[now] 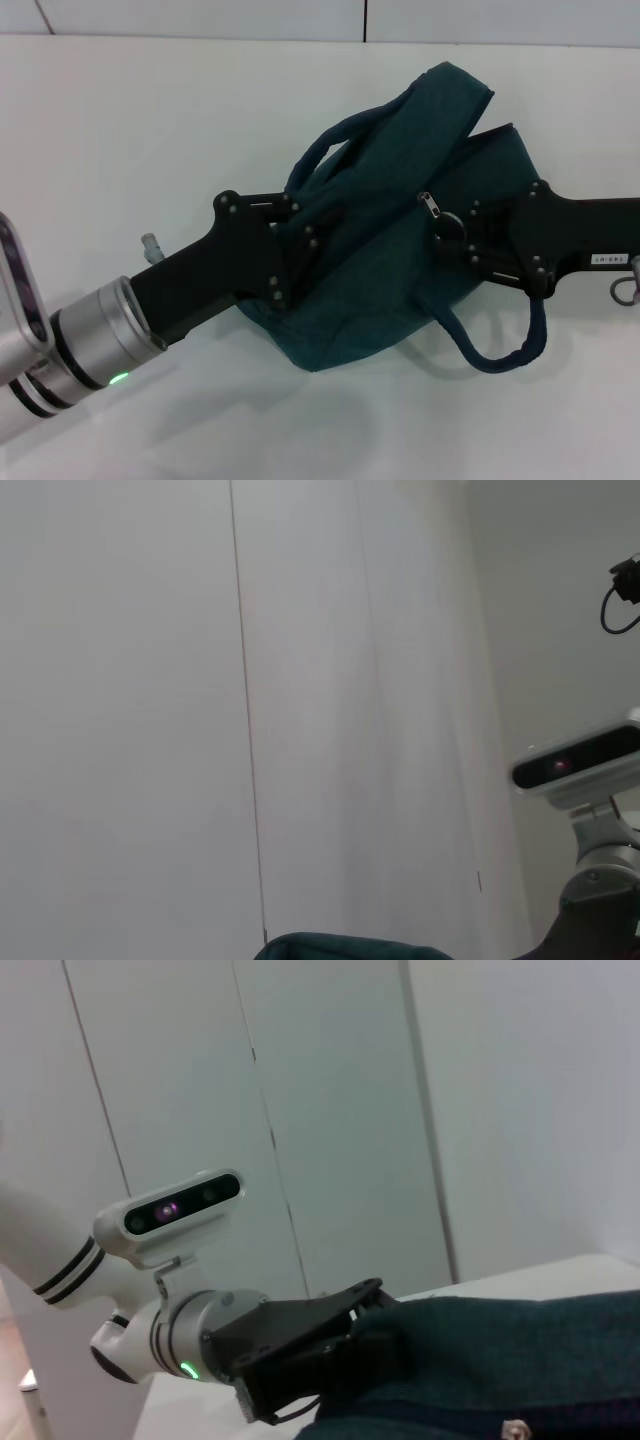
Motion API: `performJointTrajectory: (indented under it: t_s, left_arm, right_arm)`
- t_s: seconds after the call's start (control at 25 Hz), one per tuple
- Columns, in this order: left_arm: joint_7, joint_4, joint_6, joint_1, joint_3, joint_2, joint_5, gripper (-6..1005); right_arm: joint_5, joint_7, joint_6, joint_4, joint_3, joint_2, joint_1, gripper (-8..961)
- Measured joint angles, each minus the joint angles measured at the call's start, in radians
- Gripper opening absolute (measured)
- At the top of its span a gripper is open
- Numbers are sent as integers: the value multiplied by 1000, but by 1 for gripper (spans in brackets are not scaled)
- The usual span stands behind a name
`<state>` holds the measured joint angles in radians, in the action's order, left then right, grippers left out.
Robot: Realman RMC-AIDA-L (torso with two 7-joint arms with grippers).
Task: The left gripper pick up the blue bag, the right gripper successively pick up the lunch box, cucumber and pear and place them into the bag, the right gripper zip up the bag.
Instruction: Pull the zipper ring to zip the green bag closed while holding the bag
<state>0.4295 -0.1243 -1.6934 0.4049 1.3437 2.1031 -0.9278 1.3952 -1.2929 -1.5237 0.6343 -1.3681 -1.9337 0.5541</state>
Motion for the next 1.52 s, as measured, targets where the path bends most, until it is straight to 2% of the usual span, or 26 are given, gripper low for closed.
performJointTrajectory:
  t_s: [0.12, 0.32, 0.52, 0.6, 0.76, 1.0, 1.52]
  left_arm:
    - [0, 0, 0, 0, 0, 0, 0, 47]
    - [0, 0, 0, 0, 0, 0, 0, 46]
    - [0, 0, -3, -2, 0, -1, 0, 47]
    - [0, 0, -7, -3, 0, -1, -3, 47]
    - [0, -1, -22, -4, 0, -3, -8, 55]
    - [0, -1, -43, -8, 1, -7, -11, 66]
    - [-10, -12, -46, -11, 2, -16, -66, 90]
  right_arm:
    - [0, 68, 6, 1, 11, -9, -14, 340]
    - [5, 152, 9, 9, 69, -33, -42, 125]
    - [8, 296, 2, 22, 136, -70, -87, 84]
    - [1, 348, 4, 30, 145, -79, -106, 67]
    - [-31, 407, 17, 27, 148, -82, -120, 32]
    - [-90, 466, 58, 13, 149, -88, -127, 28]
    - [-308, 590, 130, -71, 152, -85, -148, 29]
